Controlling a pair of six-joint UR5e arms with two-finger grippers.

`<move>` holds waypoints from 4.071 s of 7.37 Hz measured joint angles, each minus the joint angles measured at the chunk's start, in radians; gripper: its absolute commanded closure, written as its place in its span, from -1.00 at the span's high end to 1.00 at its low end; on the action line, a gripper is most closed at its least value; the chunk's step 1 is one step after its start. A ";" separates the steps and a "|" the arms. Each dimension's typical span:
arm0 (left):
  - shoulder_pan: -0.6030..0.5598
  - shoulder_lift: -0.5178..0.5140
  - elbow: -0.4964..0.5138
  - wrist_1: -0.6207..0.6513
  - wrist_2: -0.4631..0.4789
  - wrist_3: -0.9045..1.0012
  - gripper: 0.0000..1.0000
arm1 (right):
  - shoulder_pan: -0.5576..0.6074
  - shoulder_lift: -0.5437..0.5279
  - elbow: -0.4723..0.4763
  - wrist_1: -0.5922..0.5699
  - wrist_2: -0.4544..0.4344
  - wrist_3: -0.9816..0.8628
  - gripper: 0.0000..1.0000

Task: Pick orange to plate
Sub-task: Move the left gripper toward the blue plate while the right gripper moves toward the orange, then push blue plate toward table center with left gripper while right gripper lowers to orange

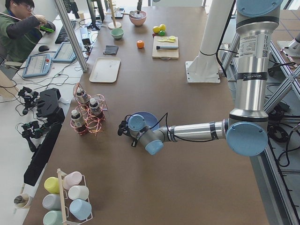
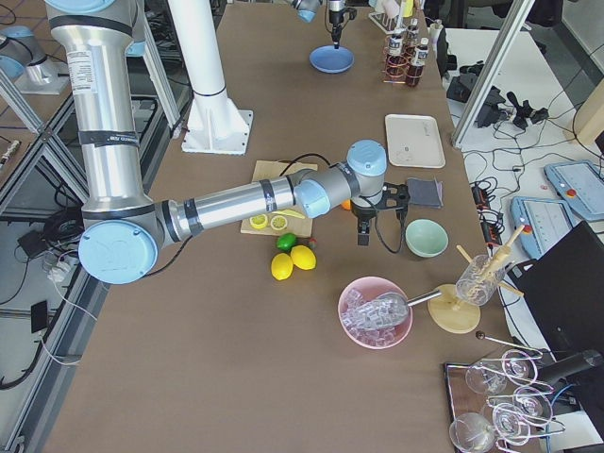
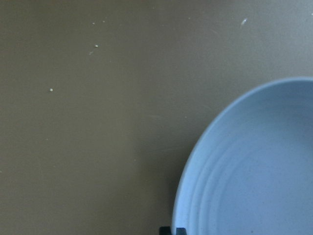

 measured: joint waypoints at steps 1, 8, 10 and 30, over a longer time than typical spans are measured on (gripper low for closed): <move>-0.006 -0.003 -0.037 0.006 -0.056 -0.064 -1.00 | -0.008 0.014 0.000 0.000 -0.005 0.008 1.00; 0.282 -0.152 -0.346 0.093 0.181 -0.612 -1.00 | -0.178 0.130 0.005 0.000 -0.096 0.221 1.00; 0.408 -0.294 -0.392 0.284 0.326 -0.713 -1.00 | -0.197 0.134 0.006 0.000 -0.107 0.235 1.00; 0.638 -0.514 -0.396 0.561 0.652 -0.782 0.96 | -0.488 0.247 -0.133 0.015 -0.312 0.365 1.00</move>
